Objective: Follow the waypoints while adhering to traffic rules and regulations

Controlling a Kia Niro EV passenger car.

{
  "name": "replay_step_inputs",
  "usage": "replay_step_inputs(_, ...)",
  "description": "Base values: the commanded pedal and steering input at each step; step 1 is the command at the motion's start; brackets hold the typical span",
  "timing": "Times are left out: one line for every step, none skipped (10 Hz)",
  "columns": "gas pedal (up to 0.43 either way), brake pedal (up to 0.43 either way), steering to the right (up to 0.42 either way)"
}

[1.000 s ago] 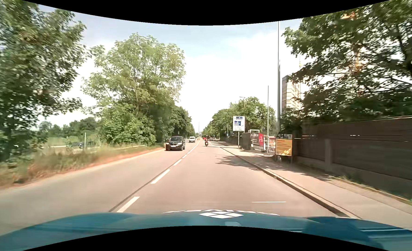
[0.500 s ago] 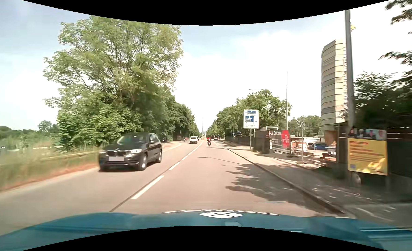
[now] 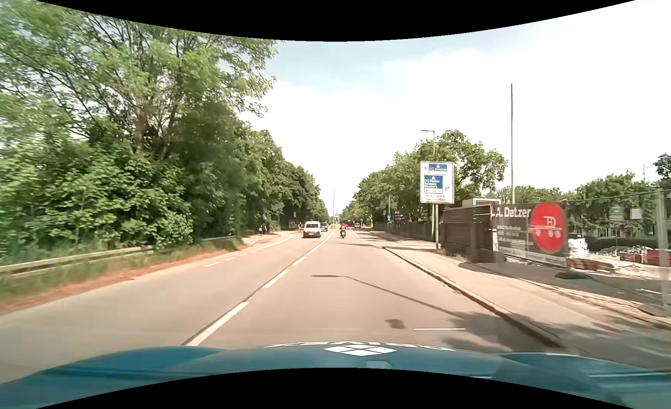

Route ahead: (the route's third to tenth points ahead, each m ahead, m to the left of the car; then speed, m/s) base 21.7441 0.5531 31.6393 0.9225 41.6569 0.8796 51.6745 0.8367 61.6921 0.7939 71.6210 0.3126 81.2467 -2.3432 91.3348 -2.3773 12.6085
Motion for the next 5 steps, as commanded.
replay_step_inputs(0.0, 0.0, -0.005)
replay_step_inputs(0.0, 0.0, -0.004)
replay_step_inputs(0.0, 0.0, -0.003)
replay_step_inputs(0.0, 0.0, -0.003)
replay_step_inputs(0.0, 0.006, -0.004)
